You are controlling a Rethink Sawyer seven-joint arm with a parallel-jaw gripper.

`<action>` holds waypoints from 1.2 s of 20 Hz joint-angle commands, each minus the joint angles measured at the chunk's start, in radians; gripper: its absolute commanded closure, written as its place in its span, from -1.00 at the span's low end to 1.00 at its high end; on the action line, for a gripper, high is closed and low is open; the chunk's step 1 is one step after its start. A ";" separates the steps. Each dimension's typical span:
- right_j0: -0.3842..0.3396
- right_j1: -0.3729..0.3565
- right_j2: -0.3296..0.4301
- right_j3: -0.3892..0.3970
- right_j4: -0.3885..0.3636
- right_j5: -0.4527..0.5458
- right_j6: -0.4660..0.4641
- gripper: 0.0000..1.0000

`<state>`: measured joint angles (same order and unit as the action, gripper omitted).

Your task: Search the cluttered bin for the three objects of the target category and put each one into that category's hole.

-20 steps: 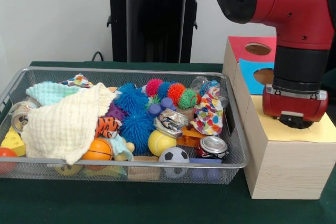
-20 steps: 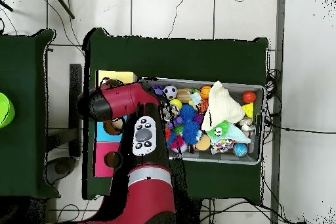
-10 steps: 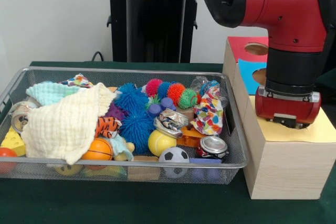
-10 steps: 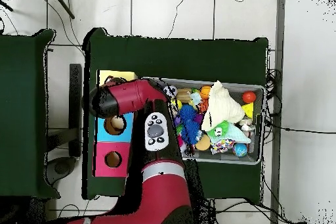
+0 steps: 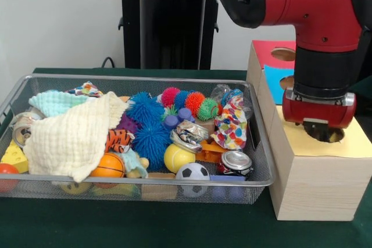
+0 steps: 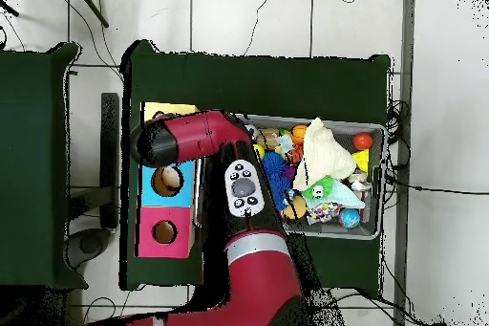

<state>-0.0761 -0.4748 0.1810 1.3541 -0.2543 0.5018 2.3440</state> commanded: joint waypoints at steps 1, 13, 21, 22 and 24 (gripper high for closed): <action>-0.075 -0.145 0.049 0.082 -0.051 0.157 -0.202 1.00; 0.048 -0.169 -0.020 0.128 -0.073 0.124 -0.018 1.00; 0.098 -0.117 -0.083 0.104 -0.096 0.061 0.043 1.00; 0.098 -0.106 -0.088 0.105 -0.098 0.047 0.048 1.00; 0.085 -0.089 -0.090 0.115 -0.099 0.020 0.044 1.00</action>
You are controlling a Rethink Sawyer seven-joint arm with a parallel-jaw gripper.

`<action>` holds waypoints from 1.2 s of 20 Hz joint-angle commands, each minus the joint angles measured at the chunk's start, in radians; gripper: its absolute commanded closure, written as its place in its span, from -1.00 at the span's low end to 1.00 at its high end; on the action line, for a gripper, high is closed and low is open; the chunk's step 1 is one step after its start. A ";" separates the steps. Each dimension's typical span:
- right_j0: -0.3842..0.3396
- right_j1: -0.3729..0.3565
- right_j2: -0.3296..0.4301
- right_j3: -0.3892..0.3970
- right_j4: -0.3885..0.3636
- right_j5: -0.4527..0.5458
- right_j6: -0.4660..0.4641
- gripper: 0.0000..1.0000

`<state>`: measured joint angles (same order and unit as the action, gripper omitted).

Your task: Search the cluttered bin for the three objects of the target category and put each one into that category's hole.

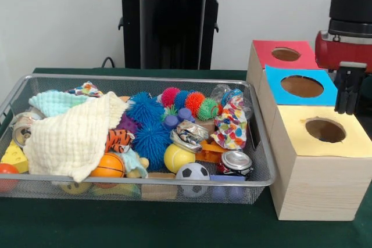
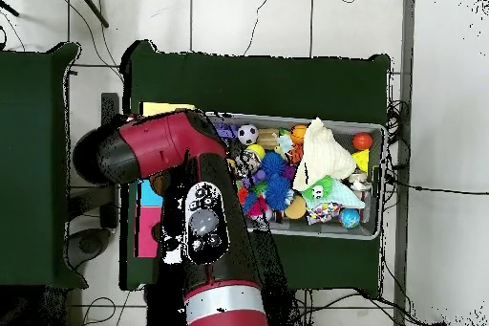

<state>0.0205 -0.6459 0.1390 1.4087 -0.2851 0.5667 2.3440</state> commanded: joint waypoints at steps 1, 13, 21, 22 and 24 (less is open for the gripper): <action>-0.020 0.087 -0.049 0.066 -0.071 -0.058 0.039 1.00; -0.140 0.143 -0.059 0.093 -0.153 -0.211 -0.050 1.00; -0.140 0.106 -0.063 0.129 -0.144 -0.194 -0.019 1.00; -0.136 0.102 -0.065 0.134 -0.144 -0.193 -0.012 1.00; -0.134 0.098 -0.065 0.135 -0.142 -0.187 -0.009 1.00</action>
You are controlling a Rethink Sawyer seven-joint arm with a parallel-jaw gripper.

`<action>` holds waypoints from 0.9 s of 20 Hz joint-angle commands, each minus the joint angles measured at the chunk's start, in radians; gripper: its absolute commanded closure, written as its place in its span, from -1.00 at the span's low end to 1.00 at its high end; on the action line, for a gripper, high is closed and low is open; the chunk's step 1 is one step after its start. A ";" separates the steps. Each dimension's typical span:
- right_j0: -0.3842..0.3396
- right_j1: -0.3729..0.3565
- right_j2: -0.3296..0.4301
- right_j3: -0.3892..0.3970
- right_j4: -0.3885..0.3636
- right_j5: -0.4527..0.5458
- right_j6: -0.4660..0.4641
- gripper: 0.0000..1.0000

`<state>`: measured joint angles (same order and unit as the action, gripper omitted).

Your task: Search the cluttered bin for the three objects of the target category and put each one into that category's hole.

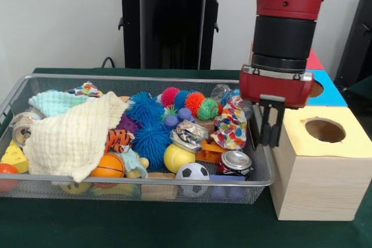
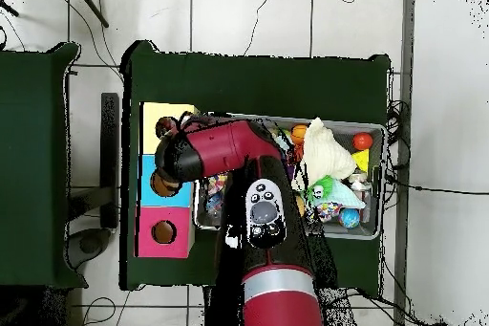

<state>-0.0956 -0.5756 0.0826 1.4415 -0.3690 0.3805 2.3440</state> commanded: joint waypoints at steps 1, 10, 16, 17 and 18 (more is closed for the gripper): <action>-0.018 0.027 -0.008 0.103 -0.057 0.001 -0.009 1.00; -0.029 0.034 -0.005 0.116 -0.058 0.001 -0.022 1.00; -0.037 0.038 -0.024 0.174 -0.065 -0.050 0.008 1.00; -0.042 0.042 -0.024 0.180 -0.068 -0.063 0.009 1.00; -0.047 0.045 -0.025 0.187 -0.070 -0.074 0.011 1.00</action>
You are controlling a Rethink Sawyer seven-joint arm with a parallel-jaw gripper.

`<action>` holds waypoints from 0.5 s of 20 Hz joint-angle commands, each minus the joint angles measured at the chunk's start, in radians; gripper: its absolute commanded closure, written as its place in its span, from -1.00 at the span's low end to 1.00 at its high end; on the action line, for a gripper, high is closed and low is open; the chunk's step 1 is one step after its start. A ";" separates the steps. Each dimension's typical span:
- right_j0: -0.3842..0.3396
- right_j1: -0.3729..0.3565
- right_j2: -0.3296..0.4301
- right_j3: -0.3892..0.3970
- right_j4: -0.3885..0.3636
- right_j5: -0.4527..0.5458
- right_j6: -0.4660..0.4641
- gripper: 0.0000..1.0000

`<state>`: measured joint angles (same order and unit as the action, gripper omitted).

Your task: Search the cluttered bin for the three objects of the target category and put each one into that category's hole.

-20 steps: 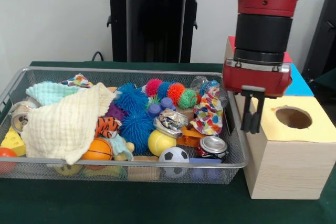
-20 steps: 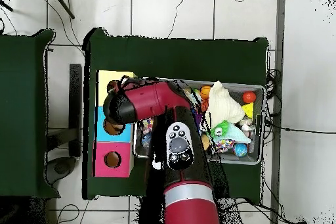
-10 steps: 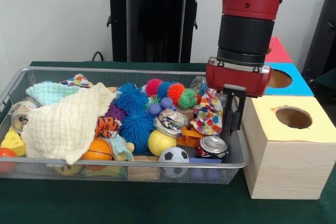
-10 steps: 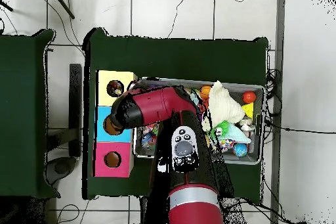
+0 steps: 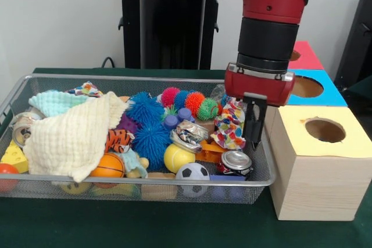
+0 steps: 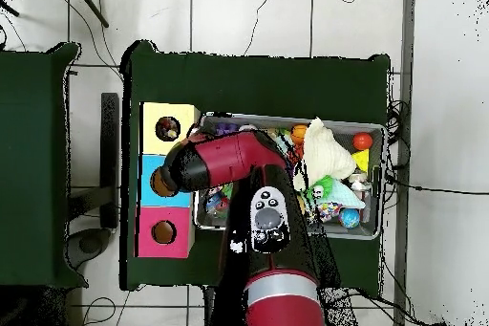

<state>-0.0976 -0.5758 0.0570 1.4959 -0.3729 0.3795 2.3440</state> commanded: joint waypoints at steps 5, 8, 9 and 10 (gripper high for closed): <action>-0.051 0.070 -0.023 0.152 -0.074 -0.132 0.035 1.00; -0.044 0.072 -0.035 0.151 -0.067 -0.140 0.041 1.00; -0.043 0.070 -0.037 0.152 -0.062 -0.137 0.038 1.00; -0.045 0.066 -0.032 0.145 -0.054 -0.122 0.029 1.00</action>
<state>-0.1128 -0.5527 0.0265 1.5714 -0.3727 0.3016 2.3440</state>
